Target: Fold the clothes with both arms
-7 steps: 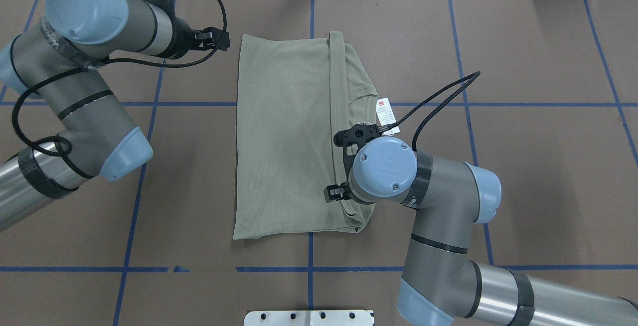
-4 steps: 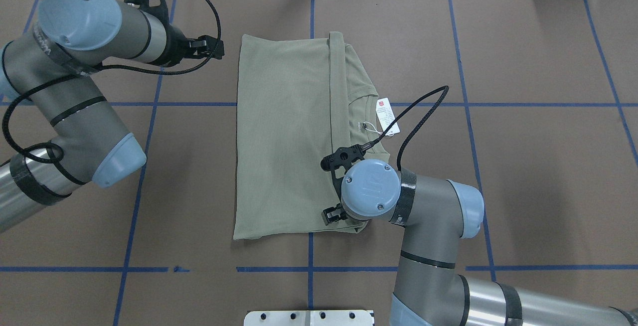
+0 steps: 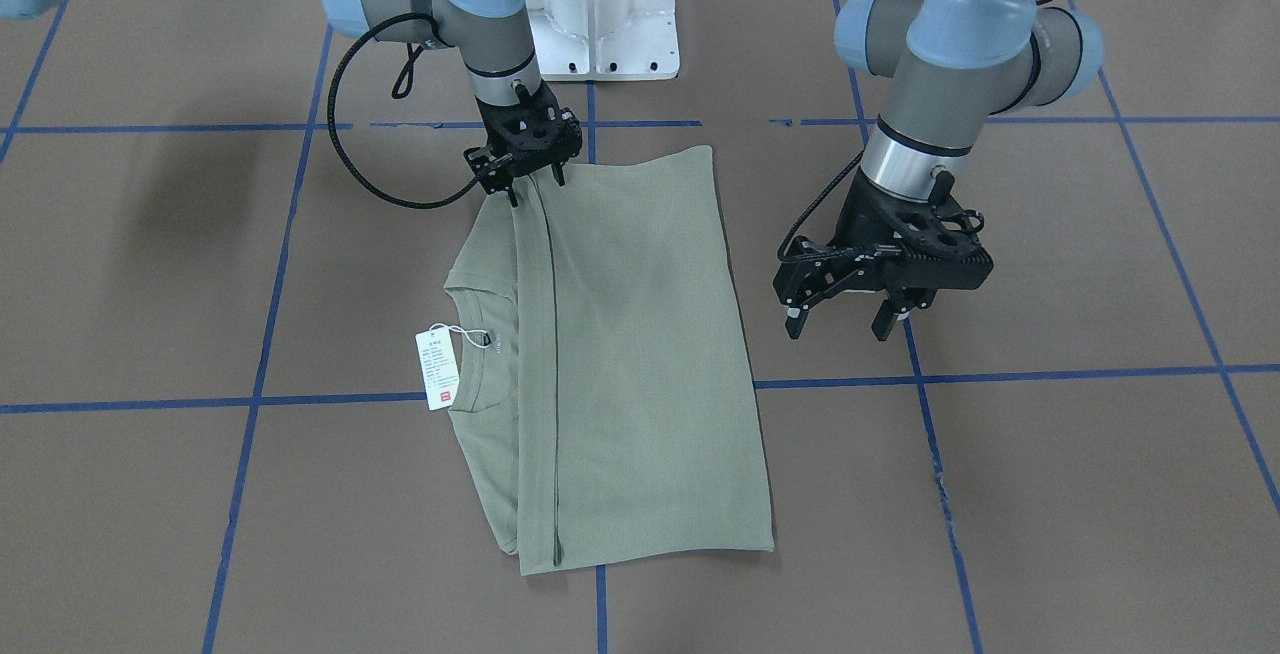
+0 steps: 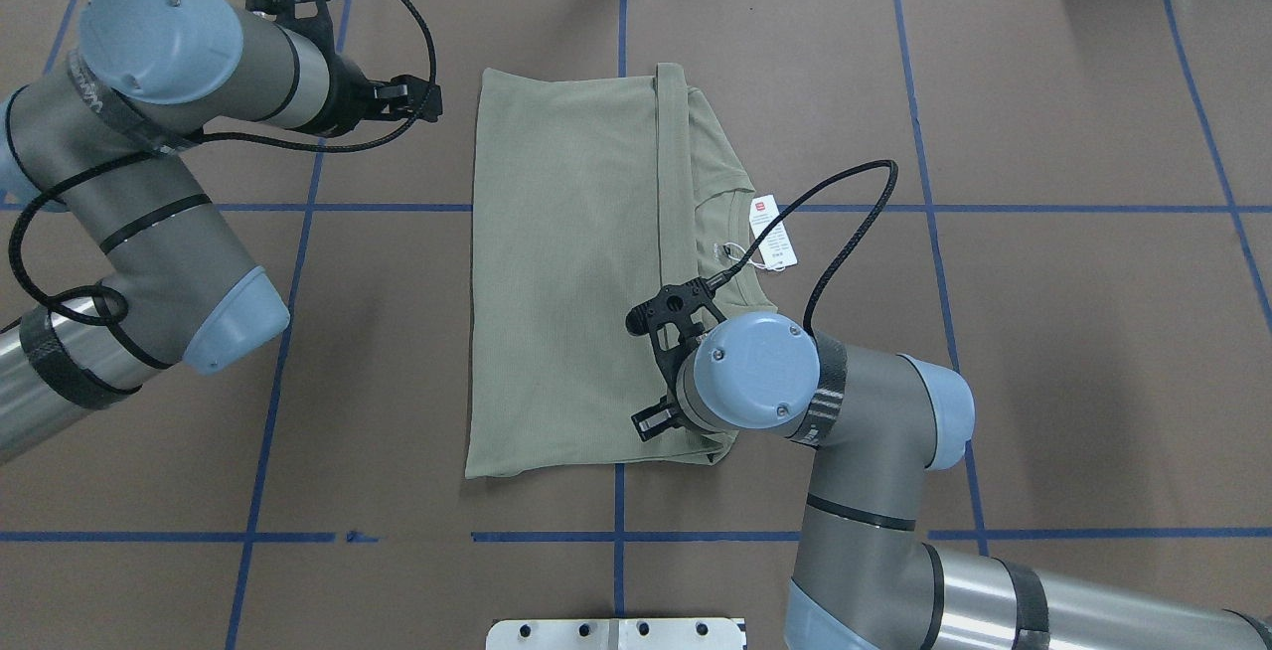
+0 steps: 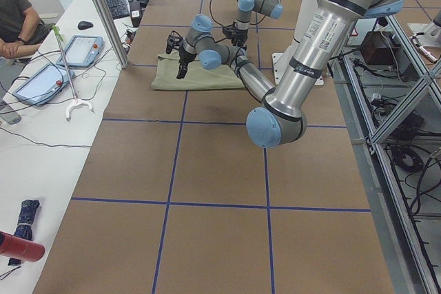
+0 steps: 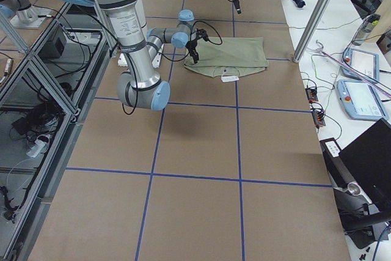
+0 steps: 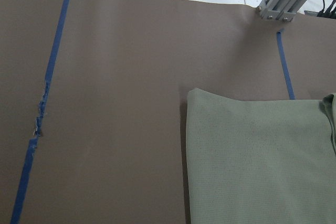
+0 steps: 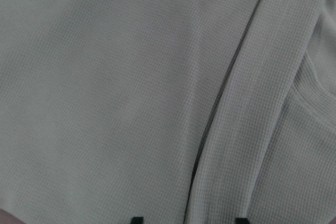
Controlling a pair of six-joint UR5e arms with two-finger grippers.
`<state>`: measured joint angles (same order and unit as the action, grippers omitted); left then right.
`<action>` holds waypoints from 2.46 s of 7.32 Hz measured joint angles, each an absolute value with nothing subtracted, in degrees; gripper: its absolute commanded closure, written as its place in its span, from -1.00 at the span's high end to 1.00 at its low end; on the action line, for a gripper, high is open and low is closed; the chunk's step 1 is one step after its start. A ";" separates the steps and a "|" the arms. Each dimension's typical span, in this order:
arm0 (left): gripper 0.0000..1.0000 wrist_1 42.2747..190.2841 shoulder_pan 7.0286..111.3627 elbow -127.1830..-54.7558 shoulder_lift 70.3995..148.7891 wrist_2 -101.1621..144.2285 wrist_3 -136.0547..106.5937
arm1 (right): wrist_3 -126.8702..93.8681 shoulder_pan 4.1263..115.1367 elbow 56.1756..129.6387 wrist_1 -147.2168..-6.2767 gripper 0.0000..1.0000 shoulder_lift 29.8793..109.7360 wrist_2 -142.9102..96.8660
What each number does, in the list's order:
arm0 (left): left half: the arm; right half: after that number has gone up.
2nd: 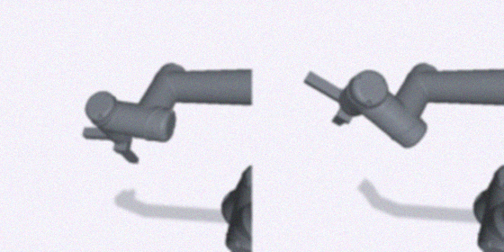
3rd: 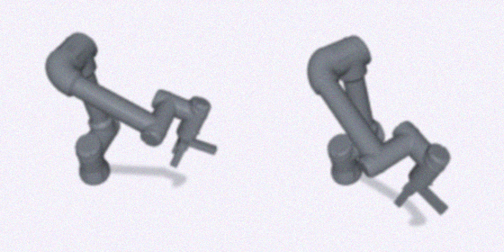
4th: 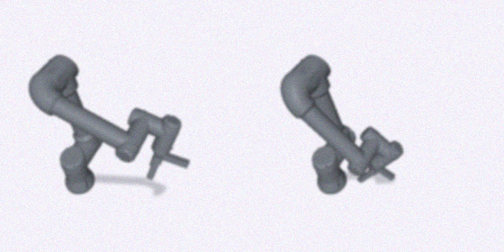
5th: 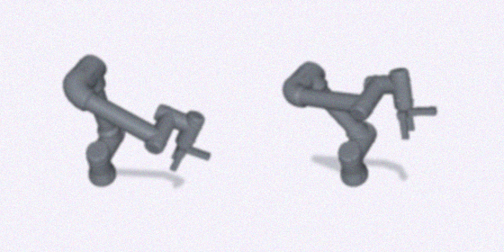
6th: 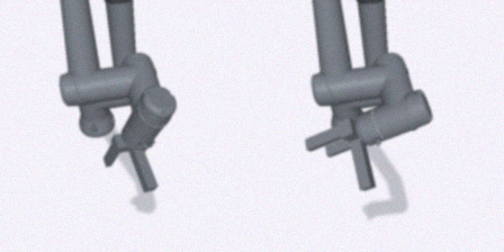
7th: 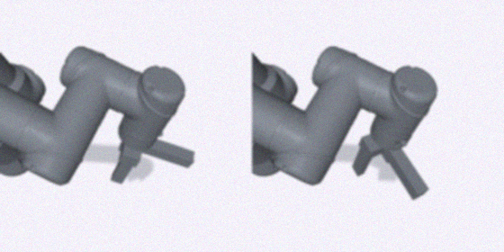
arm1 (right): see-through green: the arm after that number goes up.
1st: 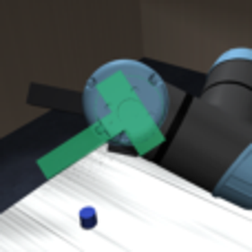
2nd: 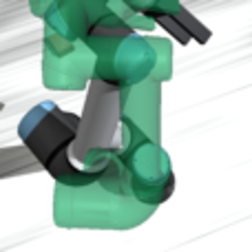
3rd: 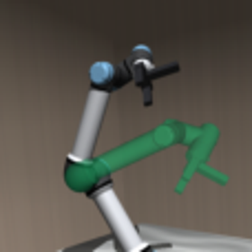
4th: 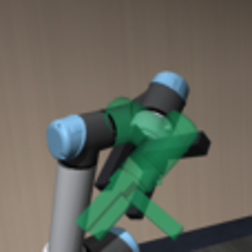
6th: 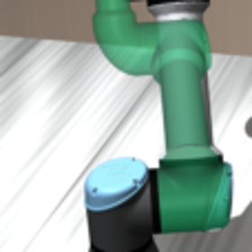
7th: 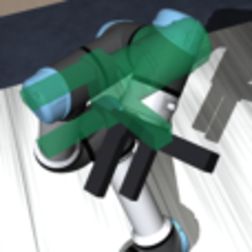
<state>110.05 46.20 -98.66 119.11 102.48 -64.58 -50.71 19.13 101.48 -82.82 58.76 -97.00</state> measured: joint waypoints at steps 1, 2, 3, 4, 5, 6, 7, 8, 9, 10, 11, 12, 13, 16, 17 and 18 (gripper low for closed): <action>1.00 110.09 46.17 -98.64 118.95 102.48 -64.66 | -50.12 19.22 101.60 -82.17 0.00 58.86 -96.49; 1.00 110.11 46.13 -98.62 118.85 102.48 -64.75 | -49.40 19.26 101.69 -81.94 0.00 59.01 -96.04; 1.00 110.15 46.06 -98.62 118.71 102.48 -64.82 | -48.96 19.26 101.81 -81.87 0.00 59.27 -95.81; 1.00 110.18 46.01 -98.58 118.58 102.48 -64.85 | -48.79 19.20 101.89 -81.84 -0.06 59.61 -95.61; 1.00 110.20 45.99 -98.52 118.52 102.48 -64.86 | -48.72 19.02 101.92 -81.83 -0.10 59.94 -95.30; 1.00 110.21 45.97 -98.41 118.50 102.48 -64.82 | -48.72 18.66 101.94 -81.83 -0.13 60.16 -94.98; 1.00 110.47 45.97 -98.11 118.45 102.48 -64.75 | -48.77 18.35 101.98 -81.80 -0.30 60.22 -94.83; 1.00 111.28 45.97 -97.62 118.42 102.48 -64.73 | -48.80 18.15 102.06 -81.77 -0.37 60.24 -94.75; 1.00 112.18 45.97 -97.20 118.40 102.48 -64.75 | -48.80 18.07 102.15 -81.75 -0.42 60.29 -94.70; 1.00 112.70 45.97 -96.99 118.40 102.48 -64.79 | -48.79 17.99 102.18 -81.74 -0.54 60.34 -94.63; 1.00 112.91 45.97 -96.91 118.39 102.48 -64.83 | -48.78 17.91 102.20 -81.74 -0.88 60.36 -94.53; 1.00 112.98 45.97 -96.88 118.40 102.48 -64.85 | -48.80 17.85 102.21 -81.74 -1.00 60.40 -94.45; 1.00 113.01 45.97 -96.86 118.44 102.48 -64.84 | -48.83 17.80 102.24 -81.74 -1.00 60.50 -94.39; 1.00 113.03 45.89 -96.86 118.48 102.48 -64.84 | -48.94 17.81 104.07 -81.74 -1.00 61.85 -94.31; 1.00 113.03 45.82 -96.86 118.48 102.48 -64.85 | -48.95 17.83 105.19 -81.74 -1.00 62.82 -94.33; 1.00 113.03 45.76 -96.83 118.50 102.46 -64.86 | -49.08 17.77 105.83 -81.72 -1.00 63.56 -94.35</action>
